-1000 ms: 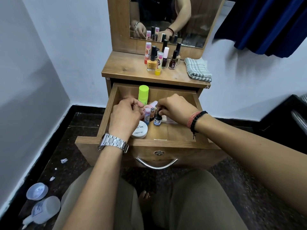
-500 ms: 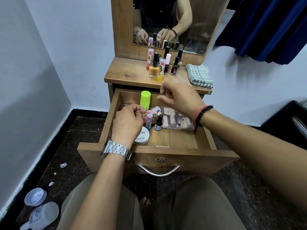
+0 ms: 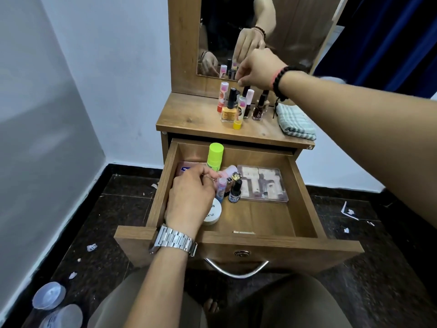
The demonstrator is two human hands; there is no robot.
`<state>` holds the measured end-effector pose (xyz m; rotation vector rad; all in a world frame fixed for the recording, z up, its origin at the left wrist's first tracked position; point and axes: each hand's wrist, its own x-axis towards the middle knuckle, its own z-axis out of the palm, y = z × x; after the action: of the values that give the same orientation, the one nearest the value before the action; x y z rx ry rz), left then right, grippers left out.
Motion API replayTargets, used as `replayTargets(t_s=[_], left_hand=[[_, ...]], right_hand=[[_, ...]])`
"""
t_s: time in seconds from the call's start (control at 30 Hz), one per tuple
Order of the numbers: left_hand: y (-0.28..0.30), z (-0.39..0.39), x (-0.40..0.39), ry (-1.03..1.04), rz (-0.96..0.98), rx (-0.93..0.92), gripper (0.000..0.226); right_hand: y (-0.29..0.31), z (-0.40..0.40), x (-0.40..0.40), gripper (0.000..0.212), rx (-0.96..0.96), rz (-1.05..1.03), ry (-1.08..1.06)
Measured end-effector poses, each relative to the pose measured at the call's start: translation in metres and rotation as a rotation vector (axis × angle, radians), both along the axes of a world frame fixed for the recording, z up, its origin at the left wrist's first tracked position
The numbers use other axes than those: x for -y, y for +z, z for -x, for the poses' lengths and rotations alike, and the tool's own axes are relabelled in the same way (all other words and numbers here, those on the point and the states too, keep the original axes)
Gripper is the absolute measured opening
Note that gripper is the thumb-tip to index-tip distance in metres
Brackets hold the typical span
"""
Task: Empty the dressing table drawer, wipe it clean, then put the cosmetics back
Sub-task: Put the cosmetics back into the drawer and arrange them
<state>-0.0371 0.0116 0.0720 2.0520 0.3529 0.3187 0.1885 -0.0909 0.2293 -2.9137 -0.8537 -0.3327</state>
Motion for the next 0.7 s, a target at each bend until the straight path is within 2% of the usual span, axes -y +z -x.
replayTargets(t_s=[0.13,0.3,0.5,0.7], left_hand=[[-0.002,-0.002,-0.001,0.005,0.028,-0.001,0.027],[-0.006,-0.003,-0.002,0.008,0.070,0.004,0.027],[-0.008,-0.004,-0.002,0.004,0.085,0.013,0.027],[-0.004,-0.002,0.000,0.001,0.089,0.008,0.030]], right_hand=[[-0.004,-0.010,-0.014,0.024,-0.100,0.160,-0.009],[-0.009,-0.013,-0.019,0.027,-0.141,0.169,-0.011],[0.004,-0.012,-0.005,0.026,-0.109,0.047,-0.037],[0.037,0.008,0.027,0.027,0.078,-0.137,-0.064]])
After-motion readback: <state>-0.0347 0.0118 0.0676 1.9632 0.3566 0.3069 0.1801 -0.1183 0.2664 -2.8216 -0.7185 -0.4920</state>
